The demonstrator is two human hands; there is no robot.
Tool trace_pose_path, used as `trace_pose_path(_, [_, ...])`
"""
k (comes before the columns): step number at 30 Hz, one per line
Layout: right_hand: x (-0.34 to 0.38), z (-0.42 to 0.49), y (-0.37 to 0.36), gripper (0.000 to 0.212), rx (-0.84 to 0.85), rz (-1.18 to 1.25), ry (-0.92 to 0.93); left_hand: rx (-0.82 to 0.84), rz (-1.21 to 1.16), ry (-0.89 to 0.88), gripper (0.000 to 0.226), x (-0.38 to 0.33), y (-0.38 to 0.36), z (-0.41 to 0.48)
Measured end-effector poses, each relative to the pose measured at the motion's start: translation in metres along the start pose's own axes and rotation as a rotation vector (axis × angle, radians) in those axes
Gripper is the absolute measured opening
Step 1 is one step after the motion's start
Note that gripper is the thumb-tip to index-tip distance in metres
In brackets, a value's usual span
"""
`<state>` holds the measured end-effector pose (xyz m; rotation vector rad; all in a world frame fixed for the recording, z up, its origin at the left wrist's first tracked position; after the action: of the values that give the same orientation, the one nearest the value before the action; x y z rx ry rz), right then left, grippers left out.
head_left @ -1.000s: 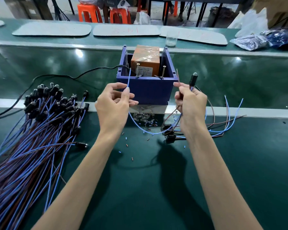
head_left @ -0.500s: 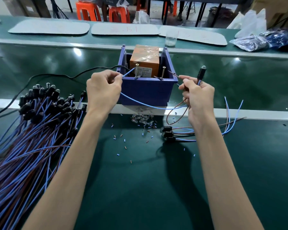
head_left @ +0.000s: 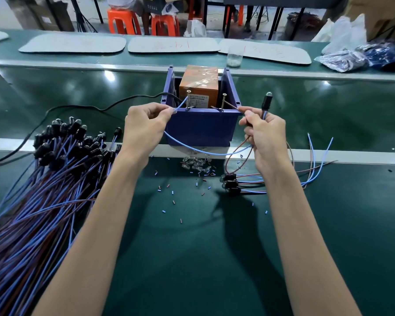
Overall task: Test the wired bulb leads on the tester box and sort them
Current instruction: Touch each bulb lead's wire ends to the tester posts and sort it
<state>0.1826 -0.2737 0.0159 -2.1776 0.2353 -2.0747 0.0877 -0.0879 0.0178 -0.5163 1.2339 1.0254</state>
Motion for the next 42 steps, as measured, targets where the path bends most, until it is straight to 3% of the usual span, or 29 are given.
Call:
trace_pose_path(6, [0.001,0.000,0.003,0.028,0.009,-0.012,0.005,0.016,0.023,0.012,0.010,0.001,0.001,-0.004])
trace_pose_path(28, [0.007,0.000,0.006,0.027,0.055,-0.040,-0.027,0.048,0.020,0.027,0.016,-0.006,0.002,-0.010])
trace_pose_path(32, [0.016,0.002,0.015,0.028,0.058,-0.087,0.029,0.155,0.006,0.046,0.017,-0.015,-0.002,-0.018])
trace_pose_path(35, [0.029,0.002,0.020,0.028,-0.090,-0.313,0.232,0.327,-0.073,0.094,0.011,-0.022,-0.010,-0.032])
trace_pose_path(37, [0.031,-0.001,0.024,0.032,-0.295,-0.627,0.548,0.492,-0.142,0.095,0.016,-0.026,-0.020,-0.045])
trace_pose_path(39, [0.038,-0.014,0.026,0.040,-0.525,-0.810,0.962,0.737,-0.054,-0.088,0.039,-0.027,-0.031,-0.058])
trace_pose_path(42, [0.046,-0.024,0.027,0.038,-0.692,-0.532,1.486,1.031,0.124,-0.309,0.061,-0.023,-0.042,-0.076])
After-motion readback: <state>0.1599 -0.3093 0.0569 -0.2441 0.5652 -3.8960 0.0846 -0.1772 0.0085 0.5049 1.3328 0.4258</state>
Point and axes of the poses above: each hand's wrist, its own z-axis towards the middle knuckle, its own y-axis out of the back of the hand, x = y × z, the point moved 1 cm from there along z, towards the middle knuckle, and after that the axes turned 13 degrees about -x, right-handed, at the moved point
